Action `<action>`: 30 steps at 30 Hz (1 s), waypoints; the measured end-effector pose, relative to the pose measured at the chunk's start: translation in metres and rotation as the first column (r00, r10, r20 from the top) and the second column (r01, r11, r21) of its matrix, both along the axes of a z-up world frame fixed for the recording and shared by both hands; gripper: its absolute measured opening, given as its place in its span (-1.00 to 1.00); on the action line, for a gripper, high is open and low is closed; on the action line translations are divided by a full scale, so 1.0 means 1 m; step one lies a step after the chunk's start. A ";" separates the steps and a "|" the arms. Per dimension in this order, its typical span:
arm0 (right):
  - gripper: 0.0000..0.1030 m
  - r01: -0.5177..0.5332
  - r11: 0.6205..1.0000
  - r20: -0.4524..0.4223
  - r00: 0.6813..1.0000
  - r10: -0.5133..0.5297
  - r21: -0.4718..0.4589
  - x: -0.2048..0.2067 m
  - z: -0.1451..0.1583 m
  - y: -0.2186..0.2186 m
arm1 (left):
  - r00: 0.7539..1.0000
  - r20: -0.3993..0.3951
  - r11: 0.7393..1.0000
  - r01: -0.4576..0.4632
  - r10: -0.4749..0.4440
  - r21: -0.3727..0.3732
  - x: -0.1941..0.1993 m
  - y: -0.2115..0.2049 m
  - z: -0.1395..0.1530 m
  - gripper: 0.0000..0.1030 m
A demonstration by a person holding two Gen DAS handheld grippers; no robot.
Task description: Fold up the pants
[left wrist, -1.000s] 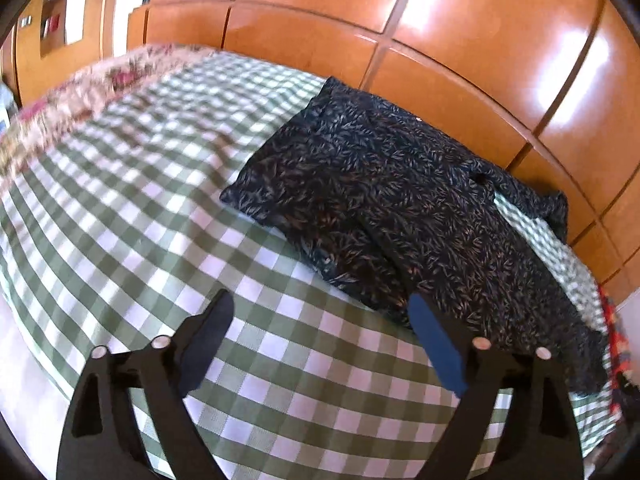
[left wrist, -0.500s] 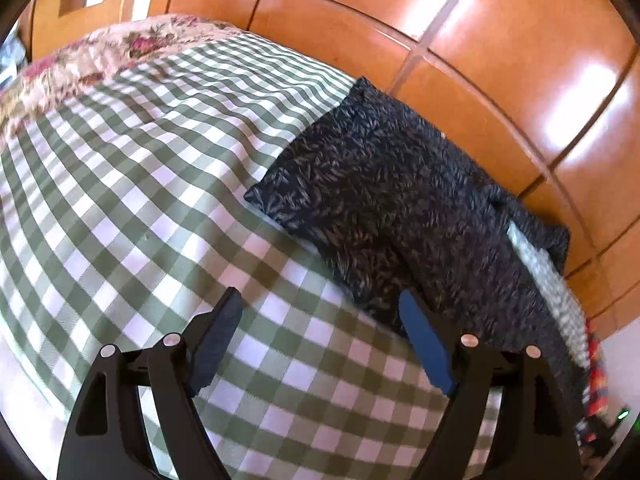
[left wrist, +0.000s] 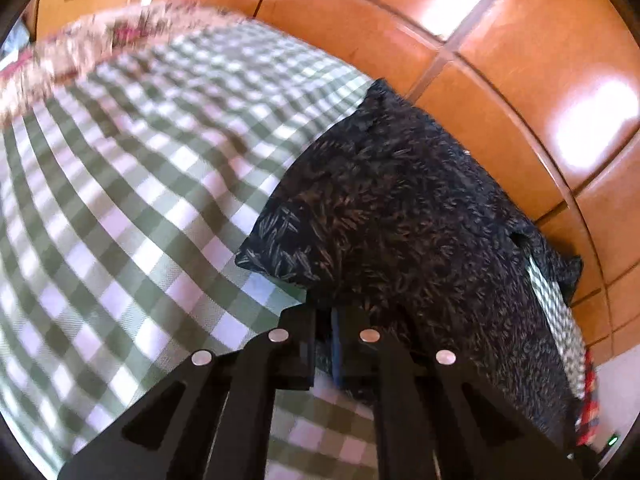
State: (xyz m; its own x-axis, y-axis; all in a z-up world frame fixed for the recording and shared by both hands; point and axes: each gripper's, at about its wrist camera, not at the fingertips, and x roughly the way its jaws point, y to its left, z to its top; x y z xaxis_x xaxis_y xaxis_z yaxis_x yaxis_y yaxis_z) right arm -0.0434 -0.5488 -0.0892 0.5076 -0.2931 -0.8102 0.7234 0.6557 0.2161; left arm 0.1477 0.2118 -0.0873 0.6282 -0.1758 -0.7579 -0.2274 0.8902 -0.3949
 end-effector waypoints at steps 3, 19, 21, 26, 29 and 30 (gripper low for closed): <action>-0.93 -0.013 0.998 -0.017 1.000 0.012 -0.067 -0.005 0.015 -0.003 | 0.999 0.036 1.000 0.023 -0.023 0.007 -0.025 0.000 0.022 -0.91; -0.33 0.018 0.996 -0.127 0.992 -0.029 -0.086 -0.044 0.017 -0.025 | 0.997 -0.053 0.956 0.077 -0.064 0.284 -0.119 0.006 0.026 0.12; 0.15 0.035 0.988 -0.112 0.992 -0.052 -0.149 -0.045 0.032 -0.023 | 0.999 -0.021 0.947 0.039 -0.034 0.318 -0.123 0.019 0.046 0.25; 0.36 -0.020 0.973 -0.034 0.999 0.013 -0.229 -0.013 0.068 0.002 | 0.995 0.097 0.955 -0.044 0.016 0.293 -0.104 0.054 0.089 0.57; 0.39 -0.162 0.969 -0.013 0.987 0.163 -0.185 0.029 0.069 0.041 | 0.996 0.087 0.961 -0.004 -0.021 0.277 -0.070 0.038 0.090 0.60; 0.39 -0.208 0.963 -0.007 0.978 0.210 -0.172 0.041 0.068 0.055 | 0.996 0.079 0.965 0.020 -0.042 0.263 -0.058 0.032 0.087 0.61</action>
State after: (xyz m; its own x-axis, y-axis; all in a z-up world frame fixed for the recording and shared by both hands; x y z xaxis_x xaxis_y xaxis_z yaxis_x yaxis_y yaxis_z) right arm -0.0024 -0.4943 -0.0214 0.5811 -0.3134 -0.7511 0.5646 0.8199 0.0947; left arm 0.0899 0.2435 0.0001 0.6884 0.0013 -0.7254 -0.1743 0.9710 -0.1636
